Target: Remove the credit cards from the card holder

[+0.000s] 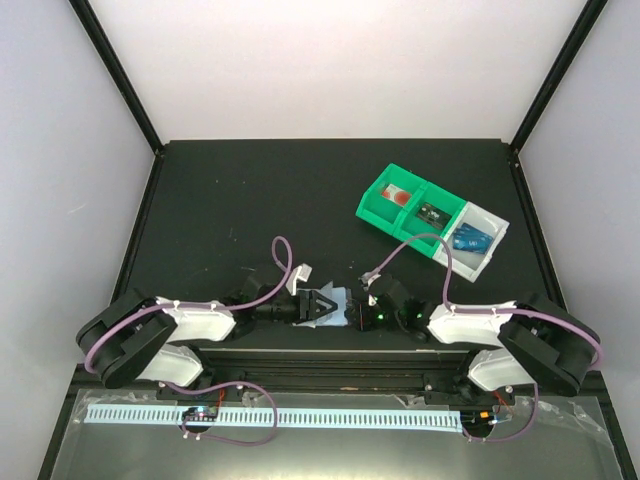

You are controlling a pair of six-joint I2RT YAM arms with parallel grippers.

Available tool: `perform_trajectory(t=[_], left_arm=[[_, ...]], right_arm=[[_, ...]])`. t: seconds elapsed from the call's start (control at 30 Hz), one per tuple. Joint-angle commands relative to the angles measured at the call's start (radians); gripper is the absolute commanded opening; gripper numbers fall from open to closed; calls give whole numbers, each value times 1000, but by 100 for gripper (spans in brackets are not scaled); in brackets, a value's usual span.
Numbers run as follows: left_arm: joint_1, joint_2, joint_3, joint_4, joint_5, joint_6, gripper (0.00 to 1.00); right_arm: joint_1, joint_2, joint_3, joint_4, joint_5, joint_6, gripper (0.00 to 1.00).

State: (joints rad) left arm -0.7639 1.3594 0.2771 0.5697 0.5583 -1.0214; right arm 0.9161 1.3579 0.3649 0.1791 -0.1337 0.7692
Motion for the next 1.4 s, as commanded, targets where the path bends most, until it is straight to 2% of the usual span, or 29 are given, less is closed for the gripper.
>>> perform_trajectory(t=[0.0, 0.27, 0.47, 0.63, 0.77, 1.0, 1.37], left_arm=[[-26, 10, 68, 60, 28, 10, 60], [-29, -2, 112, -29, 21, 58, 60], [-12, -132, 82, -191, -79, 114, 66], [41, -216, 35, -273, -98, 130, 70], [99, -253, 13, -341, -98, 139, 73], [179, -304, -46, -360, -71, 111, 76], [200, -413, -112, -370, -106, 61, 81]], right_arm=[[7, -37, -17, -15, 44, 7, 33], [7, -193, -28, -130, 125, 11, 36], [7, -262, 4, -147, 52, 12, 36], [25, -259, 41, -122, 6, 40, 35], [59, -206, 85, -88, -7, 59, 34], [109, -45, 171, -31, -32, 94, 33], [131, 188, 284, 6, -51, 88, 30]])
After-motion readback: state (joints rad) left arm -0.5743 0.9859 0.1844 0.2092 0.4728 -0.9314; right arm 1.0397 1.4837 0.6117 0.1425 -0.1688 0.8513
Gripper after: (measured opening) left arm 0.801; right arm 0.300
